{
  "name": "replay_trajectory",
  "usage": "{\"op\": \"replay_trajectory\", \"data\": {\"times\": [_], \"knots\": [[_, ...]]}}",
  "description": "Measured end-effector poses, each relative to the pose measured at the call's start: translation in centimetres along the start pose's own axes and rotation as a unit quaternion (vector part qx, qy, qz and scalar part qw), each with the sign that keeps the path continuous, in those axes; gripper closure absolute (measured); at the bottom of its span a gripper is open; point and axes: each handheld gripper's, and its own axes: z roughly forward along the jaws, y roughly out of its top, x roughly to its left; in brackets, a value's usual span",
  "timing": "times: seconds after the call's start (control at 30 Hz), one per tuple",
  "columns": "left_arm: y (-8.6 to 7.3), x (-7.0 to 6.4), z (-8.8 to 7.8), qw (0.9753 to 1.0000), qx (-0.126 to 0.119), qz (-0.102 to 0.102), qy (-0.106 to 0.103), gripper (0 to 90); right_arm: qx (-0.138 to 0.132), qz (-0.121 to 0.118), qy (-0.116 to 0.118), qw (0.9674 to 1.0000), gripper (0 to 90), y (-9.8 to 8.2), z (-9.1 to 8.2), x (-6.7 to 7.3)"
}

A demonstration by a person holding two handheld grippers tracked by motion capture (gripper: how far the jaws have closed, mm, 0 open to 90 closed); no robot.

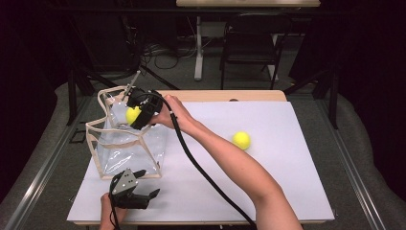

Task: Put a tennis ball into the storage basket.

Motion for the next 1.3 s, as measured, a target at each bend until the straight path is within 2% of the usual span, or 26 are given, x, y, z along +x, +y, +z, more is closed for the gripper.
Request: {"op": "replay_trajectory", "data": {"times": [0.23, 0.47, 0.6, 0.9, 1.3], "knots": [[0.0, 0.1, -0.1, 1.0, 0.0, 0.002, 0.001, 16.2, 0.004, 0.002, 0.004, 1.0, 22.7, -0.2, 0.1, -0.1], [0.0, 0.0, -0.1, 1.0, 0.0, 0.0, 0.0, 16.2, -0.035, 0.025, 0.002, 0.9991, 4.4, -0.5, -1.0, -0.5], [0.0, 0.0, 0.0, 1.0, 0.001, 0.002, 0.0, 16.2, -0.048, 0.03, 0.007, 0.9984, 0.0, -1.0, -1.9, -0.9], [0.0, 0.0, 0.0, 1.0, 0.001, 0.002, 0.0, 16.2, -0.07, 0.038, 0.008, 0.9968, 0.0, -2.3, -3.9, -1.5], [0.0, 0.0, 0.0, 1.0, 0.0, 0.001, 0.001, 16.2, -0.068, 0.047, -0.003, 0.9966, 0.0, -4.7, -5.1, -2.4]]}}
